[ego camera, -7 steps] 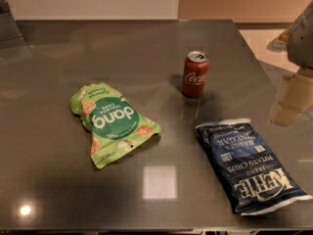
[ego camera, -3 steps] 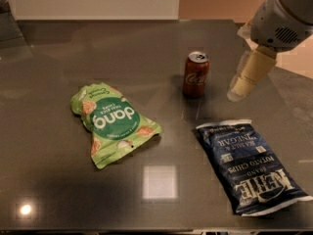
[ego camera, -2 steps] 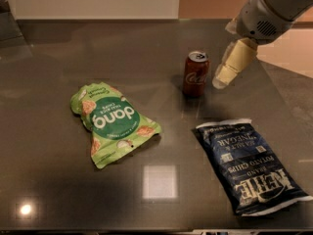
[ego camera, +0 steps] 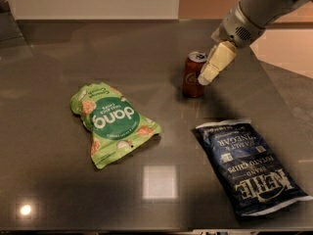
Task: Move coke can near green rice chip bag
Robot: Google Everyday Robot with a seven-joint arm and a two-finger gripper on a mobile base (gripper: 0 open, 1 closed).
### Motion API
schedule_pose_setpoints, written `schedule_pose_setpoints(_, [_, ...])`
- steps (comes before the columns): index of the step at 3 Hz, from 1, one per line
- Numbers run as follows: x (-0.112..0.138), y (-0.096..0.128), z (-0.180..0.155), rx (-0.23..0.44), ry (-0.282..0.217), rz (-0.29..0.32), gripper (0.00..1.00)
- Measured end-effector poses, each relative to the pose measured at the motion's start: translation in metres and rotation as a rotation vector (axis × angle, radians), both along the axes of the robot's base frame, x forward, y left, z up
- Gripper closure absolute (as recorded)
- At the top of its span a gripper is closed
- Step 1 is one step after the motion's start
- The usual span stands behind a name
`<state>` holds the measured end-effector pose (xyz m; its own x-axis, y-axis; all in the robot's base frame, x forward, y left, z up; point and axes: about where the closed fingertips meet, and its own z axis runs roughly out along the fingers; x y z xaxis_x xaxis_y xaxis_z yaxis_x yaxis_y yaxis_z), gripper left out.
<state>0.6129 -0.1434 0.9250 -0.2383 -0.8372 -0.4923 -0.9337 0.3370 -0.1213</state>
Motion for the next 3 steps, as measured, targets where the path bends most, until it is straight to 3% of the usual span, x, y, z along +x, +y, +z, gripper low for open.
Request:
schedule_pose_setpoints(2, [0.008, 0.018, -0.024, 0.037, 0.052, 0.034, 0.0])
schedule_pose_setpoints(3, [0.008, 0.023, -0.027, 0.05, 0.055, 0.044, 0.18])
